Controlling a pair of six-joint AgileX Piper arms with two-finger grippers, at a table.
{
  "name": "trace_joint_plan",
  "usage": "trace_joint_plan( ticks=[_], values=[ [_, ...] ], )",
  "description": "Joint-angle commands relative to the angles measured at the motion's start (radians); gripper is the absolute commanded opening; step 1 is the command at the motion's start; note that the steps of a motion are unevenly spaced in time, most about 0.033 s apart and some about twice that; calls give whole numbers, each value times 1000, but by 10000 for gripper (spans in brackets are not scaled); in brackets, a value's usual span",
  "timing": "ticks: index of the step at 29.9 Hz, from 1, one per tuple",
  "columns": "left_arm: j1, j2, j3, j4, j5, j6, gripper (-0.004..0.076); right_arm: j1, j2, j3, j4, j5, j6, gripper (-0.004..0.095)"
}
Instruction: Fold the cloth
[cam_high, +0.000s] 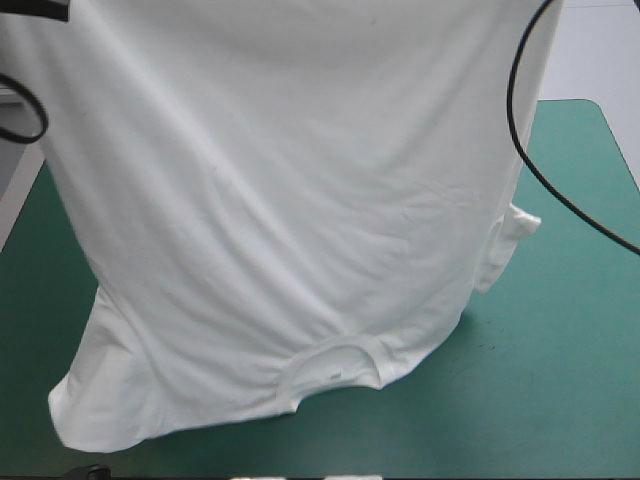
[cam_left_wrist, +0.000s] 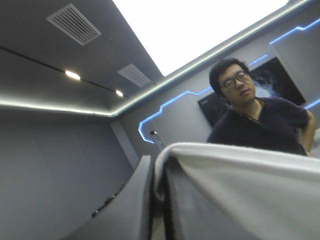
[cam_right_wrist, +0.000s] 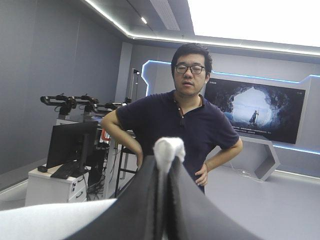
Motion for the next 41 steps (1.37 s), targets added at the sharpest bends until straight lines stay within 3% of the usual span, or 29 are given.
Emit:
trace_joint_plan(
  ticks=[1,4,7,9,15,18,22,29,36,41],
  values=[
    [125,48,-60,42,-180,-109,-21,-16,85,-143,-16,-122,-5,-13],
    [405,124,-90,-166,-325,-231,-21,-47,205,-302,-14,-109,-5,-13],
    [680,215,-92,-529,-514,-237,-22,-87,309,-432,20,-107,4,-13],
    [779,280,-92,-721,-624,-209,-22,-123,364,-483,55,-131,8,-13],
    [855,463,-118,-848,-868,-175,-22,-201,486,-516,152,-284,-7,-13],
    [873,552,-234,-844,-891,-228,-22,-203,515,-516,156,-348,-34,-13],
    [892,628,-344,-846,-811,-267,-22,-203,542,-514,158,-313,-32,-13],
    [894,676,-301,-944,-585,-252,-22,-201,636,-504,199,-94,-32,-13],
    [894,682,-261,-1294,-196,59,-22,-199,696,-491,204,271,-32,-13],
    [894,682,-261,-1428,34,150,-22,-199,696,-471,216,450,-53,-13]
  ],
)
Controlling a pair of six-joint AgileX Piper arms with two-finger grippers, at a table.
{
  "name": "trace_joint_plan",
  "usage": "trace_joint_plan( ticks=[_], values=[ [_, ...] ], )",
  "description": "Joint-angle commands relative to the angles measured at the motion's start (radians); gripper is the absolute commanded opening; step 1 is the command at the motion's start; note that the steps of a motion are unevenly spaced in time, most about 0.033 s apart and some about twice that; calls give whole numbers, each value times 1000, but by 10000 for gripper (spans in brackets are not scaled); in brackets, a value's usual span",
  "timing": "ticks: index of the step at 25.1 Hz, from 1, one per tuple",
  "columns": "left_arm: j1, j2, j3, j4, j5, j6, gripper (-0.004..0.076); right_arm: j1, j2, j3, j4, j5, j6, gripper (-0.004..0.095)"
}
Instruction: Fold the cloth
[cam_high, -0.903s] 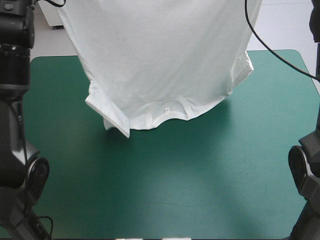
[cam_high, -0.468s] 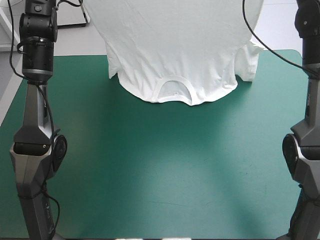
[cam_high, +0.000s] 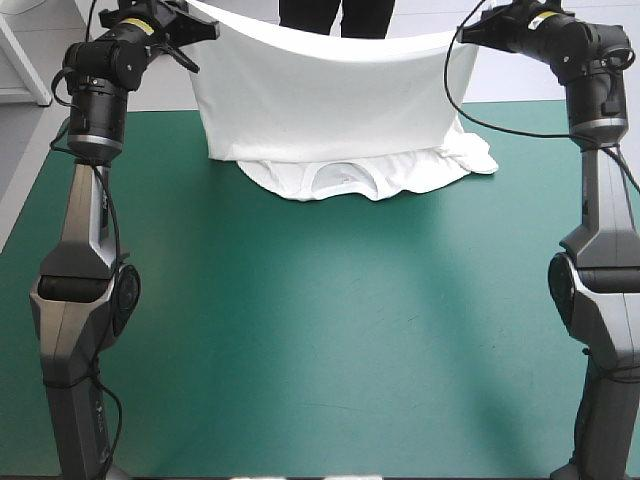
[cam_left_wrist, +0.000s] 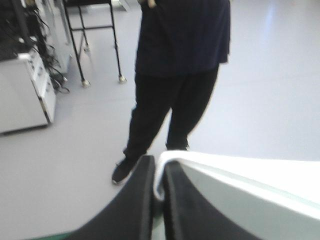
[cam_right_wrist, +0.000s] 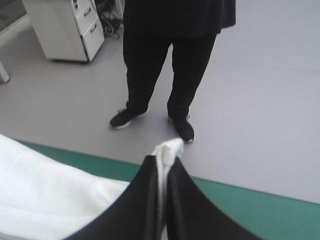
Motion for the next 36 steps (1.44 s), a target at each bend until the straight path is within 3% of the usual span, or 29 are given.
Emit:
trace_joint_plan(
  ticks=[1,5,8,12,17,23,26,30,33,36],
  values=[
    [2,-74,-28,-82,133,42,-22,-8,-71,-14,20,54,-27,-13],
    [2,-74,-28,-96,398,17,-22,-8,-101,53,29,127,-27,-12],
    [2,-76,-17,-137,519,-9,-22,-8,-149,176,47,192,-27,-12],
    [-11,-152,115,-209,516,-6,-22,-2,-240,375,58,286,-27,-12],
    [-42,-341,499,-204,516,-6,-22,15,-368,631,49,350,-26,-12],
    [-49,-614,994,-196,514,20,-22,52,-570,955,-7,351,-16,-12],
    [-62,-790,1251,-206,514,37,-22,71,-728,1288,-102,351,0,-12],
    [-156,-979,1523,-86,514,3,-22,71,-878,1662,-105,297,-2,-12],
    [-167,-1020,1726,-70,503,-5,-22,71,-926,1799,-105,284,-6,-12],
    [-167,-1020,1843,-81,401,13,-22,71,-942,1833,-105,250,-6,-12]
  ],
)
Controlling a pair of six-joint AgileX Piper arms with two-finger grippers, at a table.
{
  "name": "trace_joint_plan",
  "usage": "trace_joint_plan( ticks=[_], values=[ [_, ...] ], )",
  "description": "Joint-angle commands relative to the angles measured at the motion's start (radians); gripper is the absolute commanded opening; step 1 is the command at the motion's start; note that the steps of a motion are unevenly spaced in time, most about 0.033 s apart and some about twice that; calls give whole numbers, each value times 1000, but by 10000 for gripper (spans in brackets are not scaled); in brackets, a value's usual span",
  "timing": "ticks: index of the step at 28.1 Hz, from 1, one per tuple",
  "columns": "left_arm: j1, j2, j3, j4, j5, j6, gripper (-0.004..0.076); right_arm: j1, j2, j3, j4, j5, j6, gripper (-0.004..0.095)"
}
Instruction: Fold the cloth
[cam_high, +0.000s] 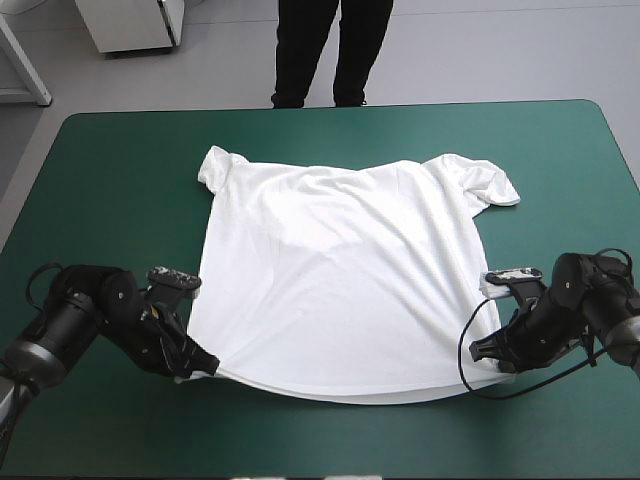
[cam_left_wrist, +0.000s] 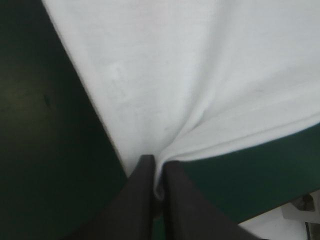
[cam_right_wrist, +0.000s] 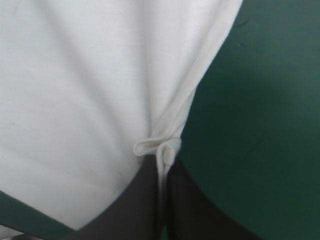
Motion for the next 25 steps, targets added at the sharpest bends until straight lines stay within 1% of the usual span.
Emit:
trace_joint_plan(
  ticks=[1,2,4,6,7,9,12,14,16,17,19,22,25],
  values=[
    [-9,-25,48,-22,-77,4,-22,4,-32,-14,6,-36,-6,-13],
    [-9,-25,52,-24,-86,4,-22,4,-32,-14,6,-40,-4,-12],
    [-9,-25,55,-24,-62,35,-20,4,-32,-14,6,-33,-4,-10],
    [-9,-23,55,-24,-21,59,5,4,-32,-14,6,-19,-15,8],
    [-9,-23,55,-24,7,61,35,4,-32,-14,6,-9,-21,34],
    [-9,-23,55,-24,69,61,113,4,-32,-14,6,21,-27,106],
    [-9,-48,55,-49,69,50,293,4,-41,-17,6,70,-27,259],
    [-9,-81,55,-76,69,45,401,4,-62,-31,1,86,-23,379],
    [-9,-122,55,-83,69,27,464,4,-91,-58,1,86,-14,486],
    [-9,-150,55,-83,69,10,481,4,-111,-74,1,86,10,524],
    [-9,-220,55,-72,65,-18,488,4,-159,-100,1,83,44,558],
    [-9,-306,55,-56,65,-51,488,15,-225,-106,0,81,65,556],
    [-9,-318,64,-30,65,-66,488,36,-268,-101,-19,81,86,556]
  ],
)
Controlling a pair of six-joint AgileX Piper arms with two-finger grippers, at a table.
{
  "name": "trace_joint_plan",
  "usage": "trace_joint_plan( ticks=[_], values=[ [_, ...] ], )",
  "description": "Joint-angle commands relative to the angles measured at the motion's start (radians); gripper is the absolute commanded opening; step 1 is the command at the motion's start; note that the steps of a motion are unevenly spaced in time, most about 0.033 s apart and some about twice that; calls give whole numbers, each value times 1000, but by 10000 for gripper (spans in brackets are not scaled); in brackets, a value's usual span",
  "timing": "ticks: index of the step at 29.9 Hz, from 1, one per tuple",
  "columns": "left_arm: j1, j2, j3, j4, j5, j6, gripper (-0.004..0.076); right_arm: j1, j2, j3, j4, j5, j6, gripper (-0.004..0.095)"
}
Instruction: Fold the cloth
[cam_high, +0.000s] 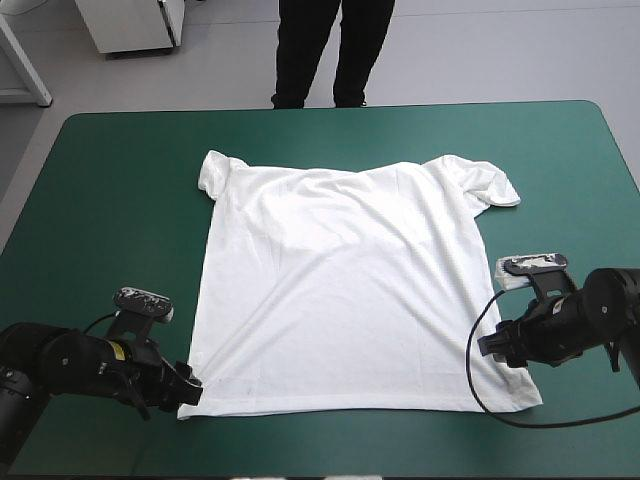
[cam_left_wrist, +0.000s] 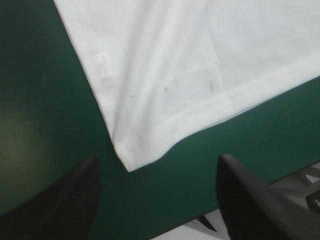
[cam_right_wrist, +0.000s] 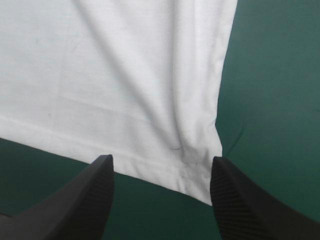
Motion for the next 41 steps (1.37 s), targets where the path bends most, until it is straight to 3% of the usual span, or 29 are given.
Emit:
trace_joint_plan(
  ticks=[1,7,15,26,29,32,38,41],
  values=[
    [-9,-13,-7,13,58,-28,488,19,-57,-28,-10,26,19,556],
    [-9,47,72,32,8,-11,488,24,-83,-28,-109,26,65,556],
    [-9,129,142,-22,-127,15,488,24,-83,-28,-115,26,70,556],
    [-9,313,146,-3,-225,26,481,24,-57,-28,-142,26,70,554],
    [-9,356,146,-24,-227,47,418,24,-42,-28,-170,26,70,554],
    [-9,393,156,-25,-236,47,305,24,-32,-28,-170,26,70,554],
    [-9,413,178,-64,-254,117,1,24,4,-28,-170,26,70,555],
    [-9,413,178,-89,-252,151,-20,24,24,-13,-119,26,70,554]
  ],
)
